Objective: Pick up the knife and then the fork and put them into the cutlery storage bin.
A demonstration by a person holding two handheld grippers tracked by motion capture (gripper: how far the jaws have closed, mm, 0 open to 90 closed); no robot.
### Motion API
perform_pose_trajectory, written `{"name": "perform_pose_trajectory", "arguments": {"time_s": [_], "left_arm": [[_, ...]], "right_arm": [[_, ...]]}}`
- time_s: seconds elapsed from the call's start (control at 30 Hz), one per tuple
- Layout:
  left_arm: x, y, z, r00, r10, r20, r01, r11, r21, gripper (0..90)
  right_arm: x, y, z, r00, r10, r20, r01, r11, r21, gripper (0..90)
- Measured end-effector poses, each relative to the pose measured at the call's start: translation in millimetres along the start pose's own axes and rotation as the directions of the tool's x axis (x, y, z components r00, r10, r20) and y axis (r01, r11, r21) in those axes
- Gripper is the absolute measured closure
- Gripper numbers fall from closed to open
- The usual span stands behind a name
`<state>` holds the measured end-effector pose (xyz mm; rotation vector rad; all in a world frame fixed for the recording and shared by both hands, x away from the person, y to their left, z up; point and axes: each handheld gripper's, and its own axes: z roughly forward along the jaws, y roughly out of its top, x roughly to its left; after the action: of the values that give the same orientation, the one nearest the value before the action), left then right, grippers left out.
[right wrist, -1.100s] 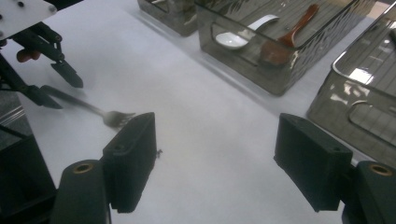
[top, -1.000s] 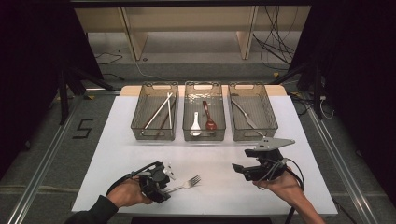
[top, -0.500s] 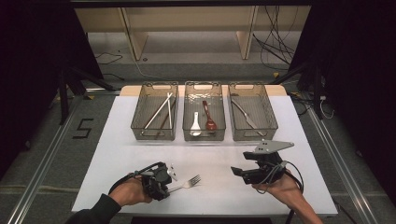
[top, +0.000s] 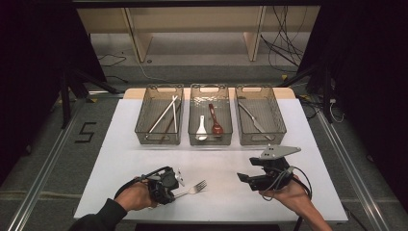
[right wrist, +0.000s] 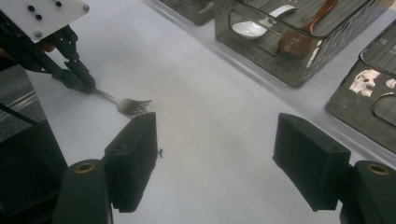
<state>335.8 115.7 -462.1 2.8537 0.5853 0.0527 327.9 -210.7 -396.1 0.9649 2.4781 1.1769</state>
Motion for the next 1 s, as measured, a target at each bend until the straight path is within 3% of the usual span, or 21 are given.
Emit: {"name": "perform_pose_trajectory", "arguments": {"time_s": [0.3,0.57,0.8,1.0], "left_arm": [[2.0,-0.8,-4.4,0.9999,-0.009,-0.009,0.009,0.9999,-0.013,82.3],[8.5,-2.8,-13.3,0.9988,-0.042,-0.023,0.041,0.9973,-0.062,82.3],[14.7,-2.7,-26.6,0.9971,-0.072,-0.027,0.068,0.9901,-0.123,82.2],[11.2,9.9,-37.2,0.9986,-0.052,0.008,0.053,0.9862,-0.157,82.2]], "right_arm": [[1.2,0.6,1.3,1.0000,-0.003,-0.008,0.003,1.000,-0.002,31.2],[1.1,0.9,1.8,1.0000,-0.003,-0.010,0.003,1.000,0.002,31.3],[3.6,2.2,5.1,0.9998,-0.009,-0.019,0.009,1.000,0.002,31.3],[14.7,6.9,7.3,0.9983,-0.045,-0.037,0.045,0.999,-0.016,31.3]]}}
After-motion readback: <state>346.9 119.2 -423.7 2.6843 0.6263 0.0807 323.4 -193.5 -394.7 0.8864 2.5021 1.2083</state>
